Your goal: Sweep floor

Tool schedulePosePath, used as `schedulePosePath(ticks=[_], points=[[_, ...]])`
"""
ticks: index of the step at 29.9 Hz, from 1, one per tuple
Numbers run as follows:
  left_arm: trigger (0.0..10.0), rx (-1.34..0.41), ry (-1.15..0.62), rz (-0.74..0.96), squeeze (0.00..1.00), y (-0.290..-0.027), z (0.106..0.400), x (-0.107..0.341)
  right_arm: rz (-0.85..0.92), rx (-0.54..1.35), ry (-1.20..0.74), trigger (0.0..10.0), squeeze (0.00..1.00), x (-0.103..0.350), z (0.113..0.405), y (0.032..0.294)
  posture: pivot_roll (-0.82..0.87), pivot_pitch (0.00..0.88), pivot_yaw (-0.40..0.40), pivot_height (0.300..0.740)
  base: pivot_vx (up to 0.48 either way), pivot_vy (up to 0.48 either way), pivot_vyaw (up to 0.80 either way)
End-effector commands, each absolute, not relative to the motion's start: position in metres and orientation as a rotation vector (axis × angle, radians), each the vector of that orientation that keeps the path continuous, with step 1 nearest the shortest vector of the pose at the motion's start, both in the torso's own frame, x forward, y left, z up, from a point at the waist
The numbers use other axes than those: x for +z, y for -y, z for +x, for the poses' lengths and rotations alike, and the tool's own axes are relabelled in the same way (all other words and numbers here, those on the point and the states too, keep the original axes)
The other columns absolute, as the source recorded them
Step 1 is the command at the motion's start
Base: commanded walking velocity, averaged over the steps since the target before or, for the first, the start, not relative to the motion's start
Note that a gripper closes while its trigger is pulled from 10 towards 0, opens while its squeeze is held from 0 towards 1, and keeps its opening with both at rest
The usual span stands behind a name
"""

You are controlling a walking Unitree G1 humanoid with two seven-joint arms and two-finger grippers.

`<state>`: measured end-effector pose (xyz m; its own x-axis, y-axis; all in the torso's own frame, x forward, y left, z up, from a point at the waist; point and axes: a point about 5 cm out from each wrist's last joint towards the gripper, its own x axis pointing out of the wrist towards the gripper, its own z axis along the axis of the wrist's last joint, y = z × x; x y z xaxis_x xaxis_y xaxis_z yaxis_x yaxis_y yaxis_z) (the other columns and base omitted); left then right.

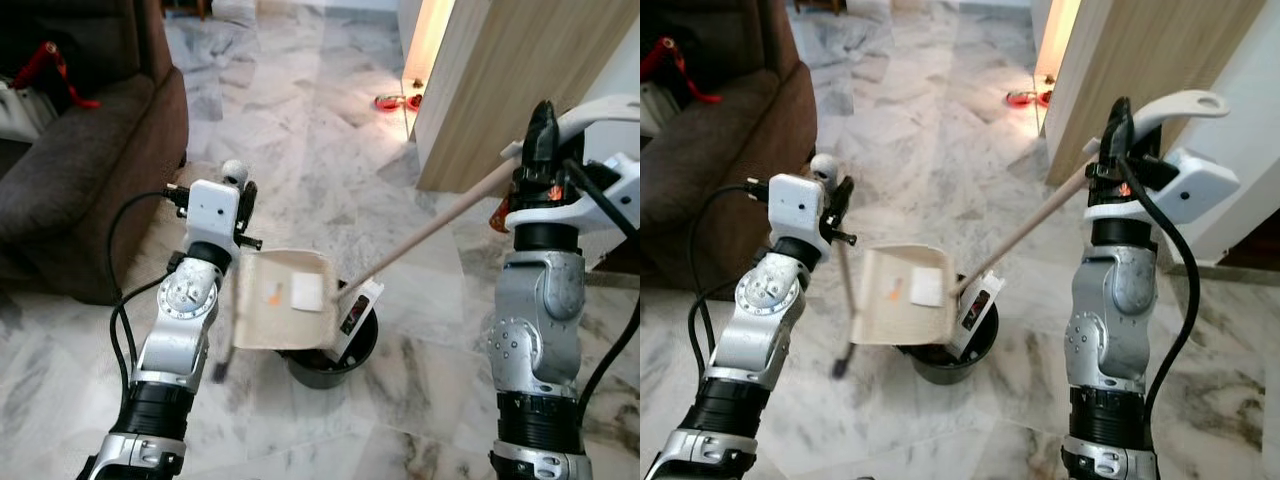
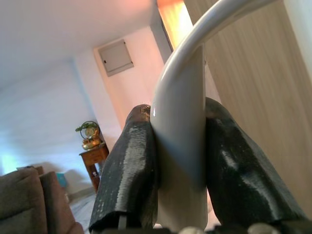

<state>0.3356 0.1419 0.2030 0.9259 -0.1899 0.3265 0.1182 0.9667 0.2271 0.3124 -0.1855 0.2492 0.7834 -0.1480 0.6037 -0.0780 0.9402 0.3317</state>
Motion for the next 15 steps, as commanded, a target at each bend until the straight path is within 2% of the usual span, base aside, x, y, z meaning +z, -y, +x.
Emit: schedulePosePath(ticks=[1,6,15], points=[[10.0,-0.208,0.417,0.17,0.0,-0.1272,0.3338,0.2171,0.39,-0.044,0.738,10.0,0.0,0.2618,0.3073,0.189,0.12,0.133,-0.04,0.74,0.36,0.0,0.0],[10.0,-0.213,0.422,0.168,0.0,-0.1253,0.3347,0.218,0.386,-0.038,0.738,10.0,0.0,0.2622,0.3076,0.1867,0.12,0.138,-0.039,0.74,0.339,0.0,0.0],[10.0,-0.214,0.425,0.167,0.0,-0.1247,0.3337,0.217,0.345,-0.035,0.75,10.0,0.0,0.2649,0.3052,0.1868,0.12,0.136,-0.039,0.74,0.0,0.0,0.0]])
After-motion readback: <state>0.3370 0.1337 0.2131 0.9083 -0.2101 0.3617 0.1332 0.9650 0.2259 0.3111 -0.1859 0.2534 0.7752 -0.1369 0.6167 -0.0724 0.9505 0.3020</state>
